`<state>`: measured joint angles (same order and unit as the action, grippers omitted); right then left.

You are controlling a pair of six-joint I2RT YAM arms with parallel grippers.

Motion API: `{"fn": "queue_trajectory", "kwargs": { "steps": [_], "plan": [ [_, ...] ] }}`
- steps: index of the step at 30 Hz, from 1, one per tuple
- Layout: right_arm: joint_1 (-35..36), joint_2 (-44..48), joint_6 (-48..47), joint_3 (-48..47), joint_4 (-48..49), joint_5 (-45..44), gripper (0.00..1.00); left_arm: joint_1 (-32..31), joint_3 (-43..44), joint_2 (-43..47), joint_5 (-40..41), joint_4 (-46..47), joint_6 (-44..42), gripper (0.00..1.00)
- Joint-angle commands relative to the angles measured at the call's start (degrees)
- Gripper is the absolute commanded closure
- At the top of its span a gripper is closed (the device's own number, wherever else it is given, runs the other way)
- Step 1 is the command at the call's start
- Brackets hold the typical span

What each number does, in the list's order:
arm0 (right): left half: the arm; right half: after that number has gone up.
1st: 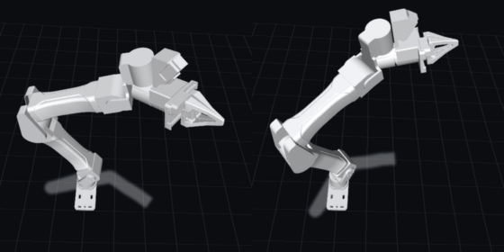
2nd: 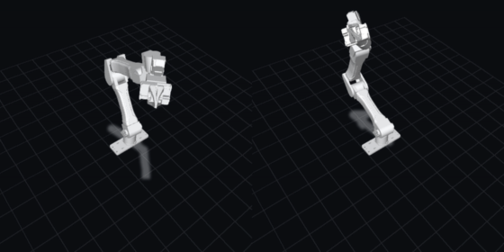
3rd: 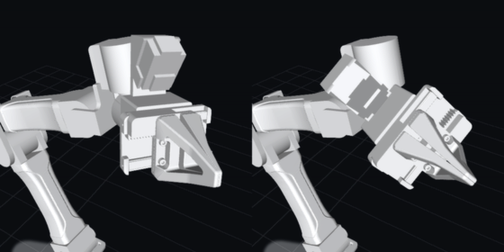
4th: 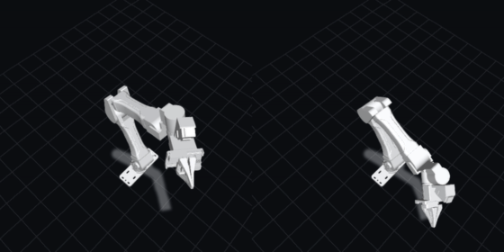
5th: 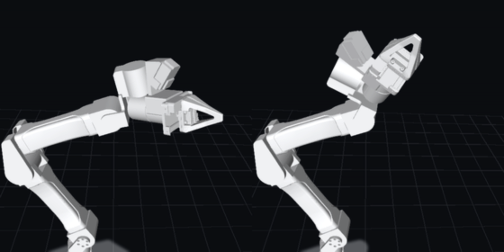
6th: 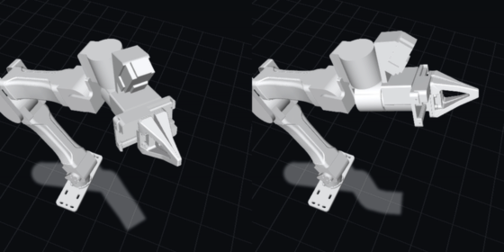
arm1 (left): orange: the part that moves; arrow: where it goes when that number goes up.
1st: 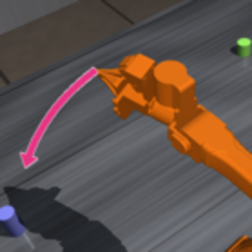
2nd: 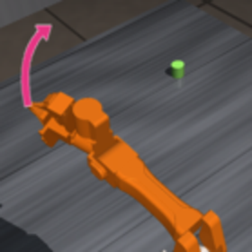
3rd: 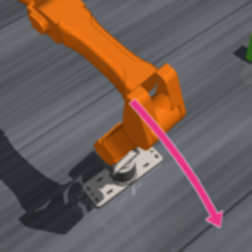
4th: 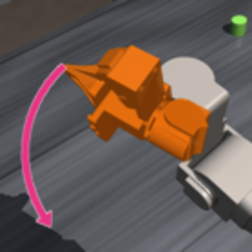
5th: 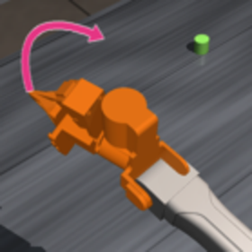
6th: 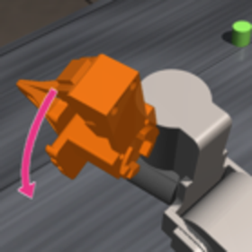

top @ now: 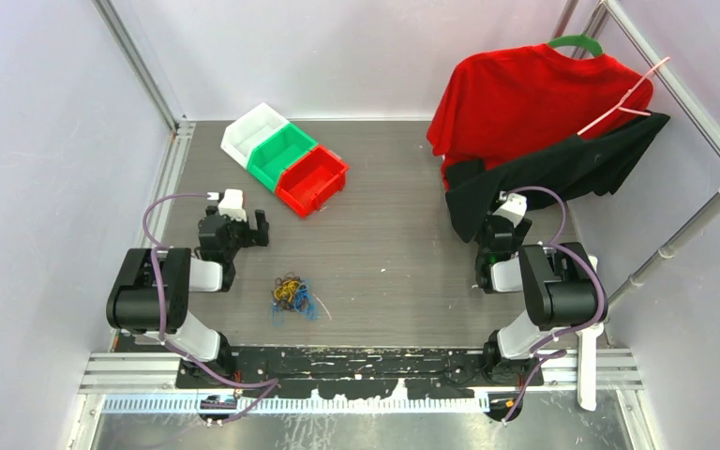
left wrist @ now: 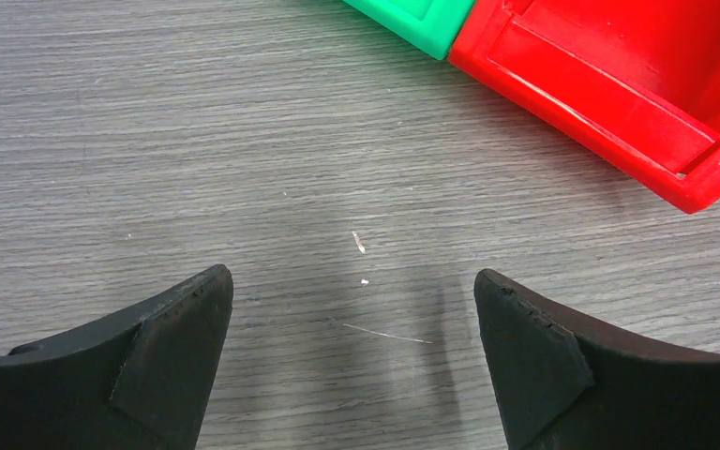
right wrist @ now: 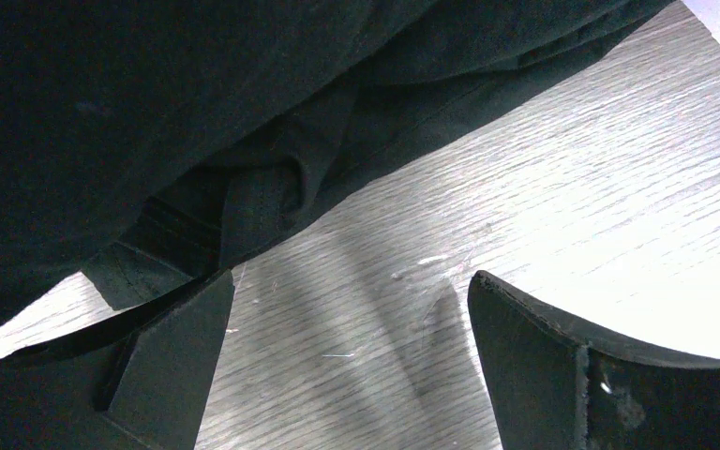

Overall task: Untangle the cables
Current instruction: Adjust the bin at the center of the board.

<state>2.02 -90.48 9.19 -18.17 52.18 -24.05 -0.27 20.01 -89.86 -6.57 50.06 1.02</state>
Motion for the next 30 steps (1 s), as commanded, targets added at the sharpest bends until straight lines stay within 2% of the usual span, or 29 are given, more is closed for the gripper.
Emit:
{"fn": "queue_trajectory", "kwargs": {
  "steps": [1, 11, 13, 16, 19, 21, 23, 26, 28, 30],
  "plan": [
    [-0.3, 1.9, 0.4, -1.2, 2.7, 0.1, 0.0, -0.2, 0.9, 1.5, 0.9, 2.1, -1.0, 0.0],
    [-0.4, 1.9, 0.5, -1.4, 2.2, 0.7, 0.0, -0.2, 1.1, 1.4, 0.9, 1.9, -1.0, 0.0],
    [-0.3, 3.4, 1.6, -1.5, 1.6, -3.9, 0.0, -0.2, 1.0, 1.5, 0.9, 1.9, -1.0, 0.01],
    [0.1, 11.7, 3.0, -5.0, -13.8, -7.4, 0.0, 0.3, 1.4, 1.7, 0.9, 1.4, -0.3, 0.01],
    [0.1, 18.5, 8.3, -10.1, -29.6, -7.0, 0.0, 1.0, 3.4, 3.6, 0.2, -3.7, 0.2, 0.0],
    [0.2, 20.0, 13.7, -13.3, -38.4, -6.2, 0.0, 1.6, 7.0, 5.9, -0.6, -12.6, 0.4, 0.0],
    [0.2, 20.3, 19.7, -16.1, -44.3, -3.6, 0.0, 2.3, 13.9, 8.1, -2.1, -27.8, -1.0, 0.01],
    [0.2, 22.0, 30.7, -17.8, -45.1, 3.7, 0.0, 5.5, 23.6, 9.2, -7.2, -44.8, -2.6, 0.0],
    [0.1, 23.6, 39.2, -21.1, -51.0, 7.9, 0.0, 8.3, 28.8, 9.3, -11.0, -53.3, -2.8, 0.0],
    [0.1, 22.9, 40.7, -22.0, -50.4, 14.7, 0.0, 10.8, 32.7, 9.3, -14.5, -59.3, -2.5, 0.0]
  ]
}}
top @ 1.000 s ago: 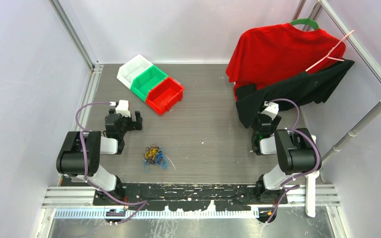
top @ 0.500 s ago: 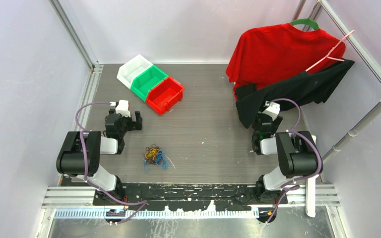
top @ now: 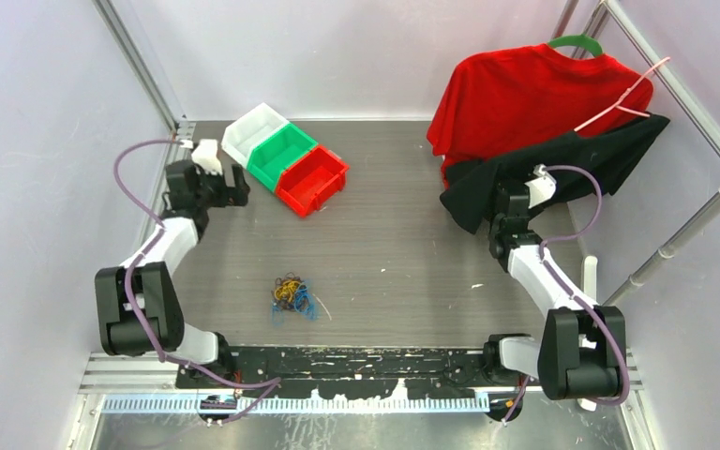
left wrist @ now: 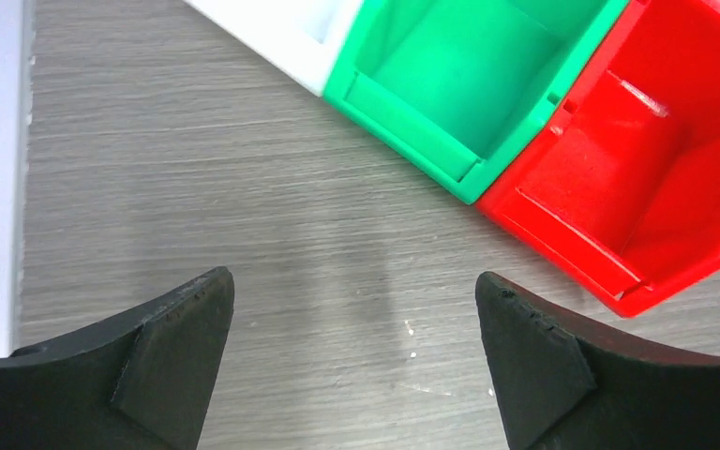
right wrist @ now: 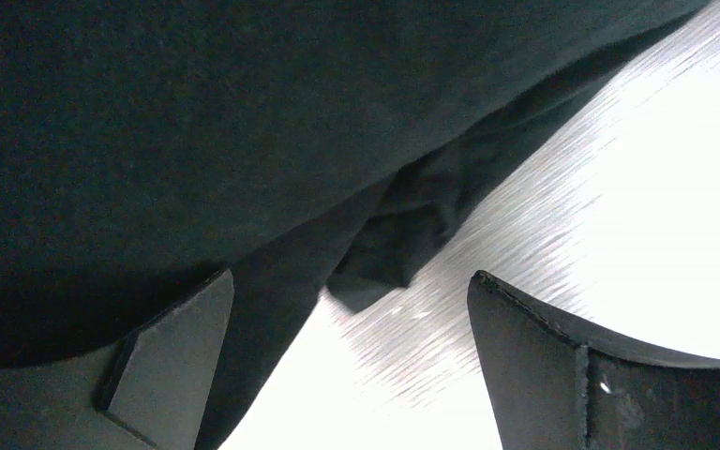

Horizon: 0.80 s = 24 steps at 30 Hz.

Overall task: Untangle the cables
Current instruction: Adjust the bin at the center of the board.

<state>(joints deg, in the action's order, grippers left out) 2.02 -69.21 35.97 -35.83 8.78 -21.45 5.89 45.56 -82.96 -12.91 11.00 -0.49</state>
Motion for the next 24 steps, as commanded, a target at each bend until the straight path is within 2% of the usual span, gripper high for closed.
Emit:
{"fn": "queue_trajectory", "kwargs": {
  "steps": [1, 2, 4, 7, 11, 18, 24],
  "plan": [
    [0.9, 0.7, 13.4, -5.7, -7.6, 14.5, 0.0, 5.8, 8.8, 2.4, -9.6, -22.7, -0.4, 0.01],
    [3.0, -0.6, 12.8, -8.0, -10.5, 13.6, 0.0, 6.8, 10.4, 2.1, -11.3, -25.0, 0.3, 0.0],
    [10.9, -2.7, 10.0, -11.6, -16.5, 6.6, 0.0, 8.4, 13.3, 1.6, -14.2, -29.6, 1.2, 0.0],
    [22.9, -5.2, 9.9, -11.9, -16.3, -2.2, 0.0, 9.7, 16.8, 0.9, -16.1, -36.1, 0.9, 0.0],
    [31.6, -11.9, 11.2, -15.6, -14.8, -5.0, 0.04, 10.5, 19.2, 1.4, -17.0, -43.4, -0.7, 0.03],
    [39.8, -30.4, 9.0, -37.6, -19.8, -5.0, 0.08, 10.5, 18.9, 4.7, -18.4, -49.4, -2.9, 0.04],
    [40.6, -43.6, 7.7, -55.5, -24.7, -3.5, 0.1, 10.5, 19.6, 6.0, -20.4, -51.5, -2.7, 0.05]
  ]
}}
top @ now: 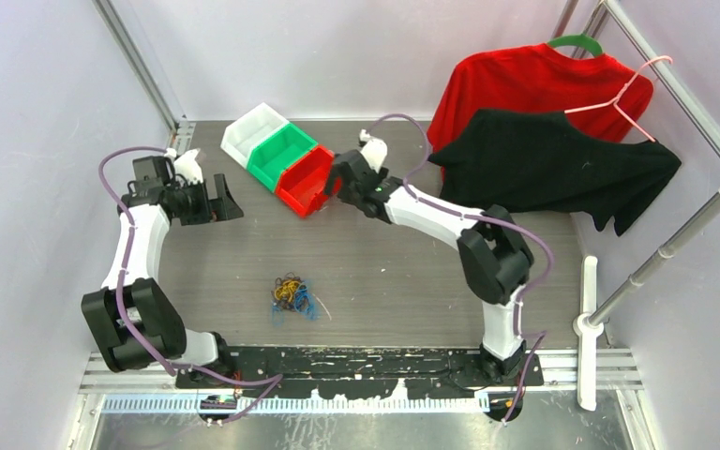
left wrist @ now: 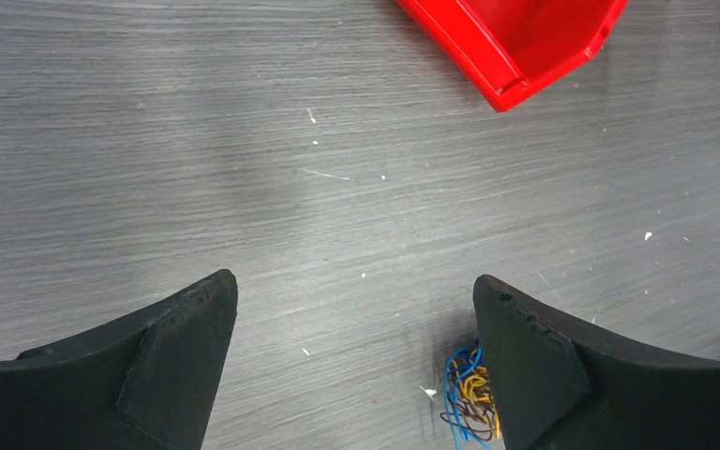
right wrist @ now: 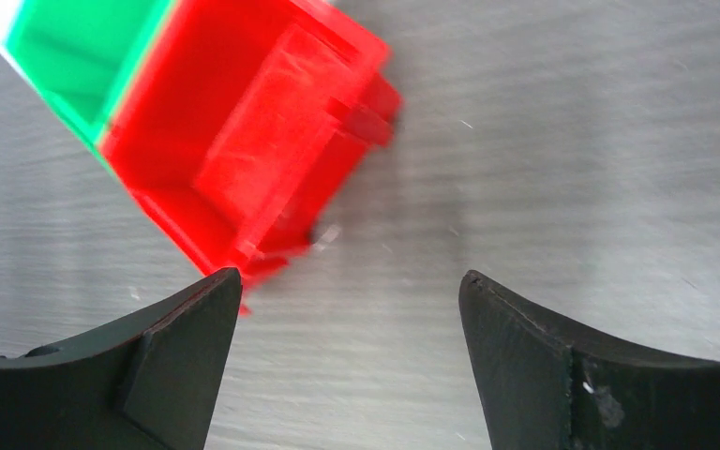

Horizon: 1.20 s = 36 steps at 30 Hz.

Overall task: Untangle the cables
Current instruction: Adjust the bin at the center of the board.

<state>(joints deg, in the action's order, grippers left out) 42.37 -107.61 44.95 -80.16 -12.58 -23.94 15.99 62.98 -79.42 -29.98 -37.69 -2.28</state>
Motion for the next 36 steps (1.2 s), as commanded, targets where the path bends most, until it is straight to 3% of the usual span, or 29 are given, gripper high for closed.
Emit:
{"fn": "queue_trajectory", "kwargs": {
  "steps": [1, 8, 23, 28, 36],
  "plan": [
    [0.2, -7.3, -1.5, -13.9, -4.6, -0.9, 0.1, 0.4, 2.3, 2.5, -3.5, -3.4, -0.9, 0.05],
    [0.2, -17.1, -2.0, -26.2, -12.3, -3.5, 0.18, 0.4, 2.1, 3.2, -4.8, -4.8, -0.9, 0.05],
    [0.2, -23.2, -2.2, -34.7, -13.8, -4.3, 0.3, 0.4, 2.7, 3.3, -6.7, -5.1, 0.0, 0.01],
    [0.2, -26.1, -2.5, -37.4, -16.6, -4.5, 0.4, 0.4, 3.4, 3.2, -7.0, -5.6, 0.4, 0.01],
    [-0.7, -24.3, -3.5, -33.4, -16.3, -5.3, 0.65, 0.4, 4.3, 3.8, -6.6, -6.1, 0.4, 0.01]
  ]
}}
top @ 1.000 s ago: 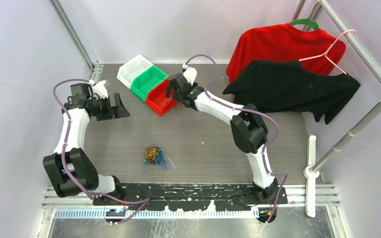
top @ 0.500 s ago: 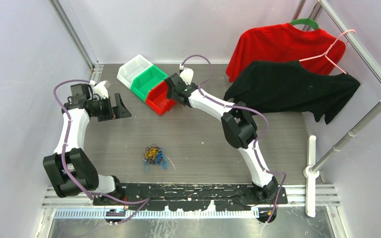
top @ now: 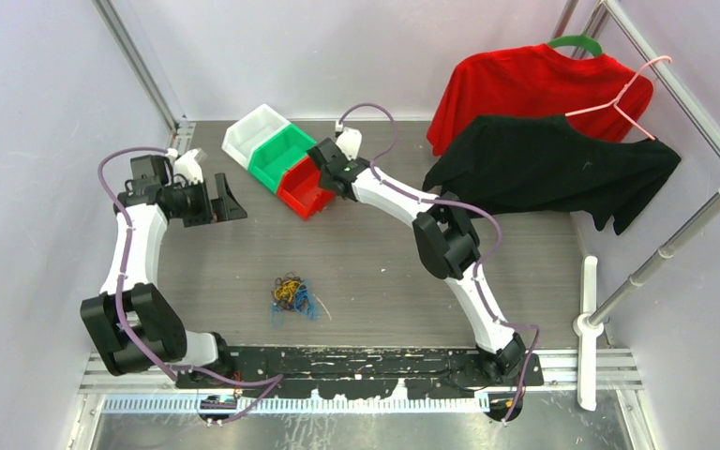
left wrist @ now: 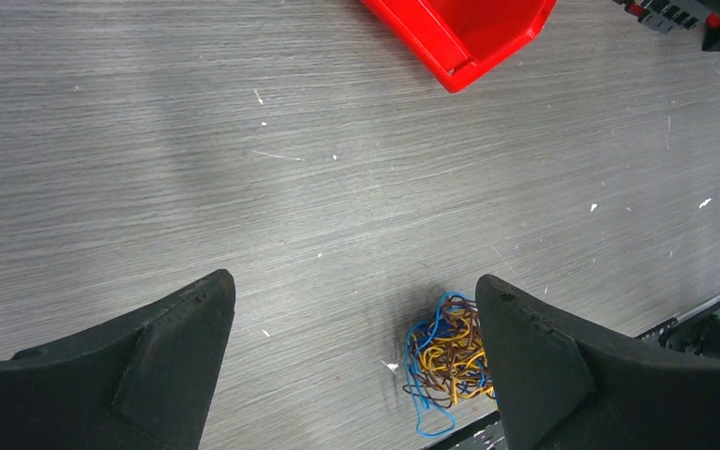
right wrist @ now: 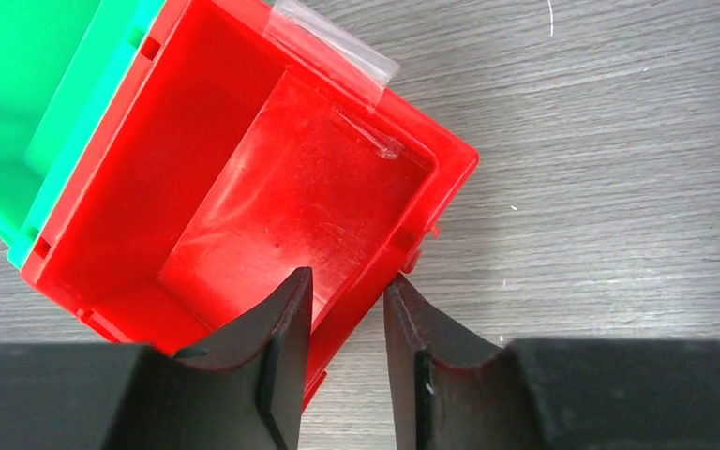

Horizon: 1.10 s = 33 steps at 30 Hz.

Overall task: Untangle the cables
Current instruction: Adjust the bin at the center of the board.

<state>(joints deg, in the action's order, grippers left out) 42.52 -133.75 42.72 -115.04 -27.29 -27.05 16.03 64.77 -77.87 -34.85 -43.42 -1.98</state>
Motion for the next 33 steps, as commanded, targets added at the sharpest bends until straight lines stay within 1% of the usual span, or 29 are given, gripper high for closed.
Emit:
{"fn": "queue_trajectory", "kwargs": {
  "steps": [1, 3, 5, 7, 10, 16, 19, 25, 28, 31, 32, 33],
  "plan": [
    [-1.2, 2.7, -1.7, 2.5, -1.2, -2.2, 0.69, 0.4, 2.6, 2.2, -1.7, -0.4, 0.1, 0.01],
    [-2.5, 4.4, -2.9, 4.9, -0.2, -2.4, 0.76, 0.4, 2.6, 2.4, -1.7, -0.6, -0.1, 0.01],
    [-4.0, 6.1, -5.3, 7.6, 1.7, -0.5, 0.83, 0.4, 2.3, 2.5, -1.6, -0.6, -0.6, 0.01],
    [-5.8, 7.9, -8.5, 10.8, 4.0, 2.1, 0.85, 0.4, 2.3, 2.6, -1.4, -0.8, -0.9, 0.01],
    [-8.5, 9.2, -10.8, 13.0, 2.7, 1.5, 0.91, 0.4, 1.9, 2.6, -1.4, -1.1, -1.4, 0.01],
    [-11.5, 13.6, -11.2, 21.0, 5.4, -2.2, 0.93, 0.4, 0.8, 2.5, -1.8, -0.9, -1.7, 0.01],
    [-11.6, 14.8, -15.7, 23.5, 8.7, -2.8, 0.93, 0.4, 0.6, 2.5, -2.2, -1.7, -2.9, 0.01],
    [-12.5, 15.5, -25.0, 23.5, 9.0, -1.7, 0.92, 0.4, 0.4, 3.3, -4.6, -5.9, -7.4, 0.01],
    [-12.7, 16.2, -27.6, 24.0, 8.4, -2.4, 0.86, 0.4, 0.4, 3.7, -6.0, -8.1, -9.9, 0.01],
    [-12.8, 18.2, -27.1, 25.0, 8.0, -2.8, 0.68, 0.4, 0.3, 4.0, -7.3, -9.8, -11.9, 0.0],
    [-12.6, 19.5, -26.6, 25.5, 7.8, -2.6, 0.61, 0.4, 0.3, 4.1, -7.5, -10.1, -12.4, 0.01],
    [-12.3, 21.2, -26.2, 26.4, 8.1, -2.3, 0.52, 0.4, 0.3, 4.1, -7.7, -10.5, -12.8, 0.01]
  ]
}}
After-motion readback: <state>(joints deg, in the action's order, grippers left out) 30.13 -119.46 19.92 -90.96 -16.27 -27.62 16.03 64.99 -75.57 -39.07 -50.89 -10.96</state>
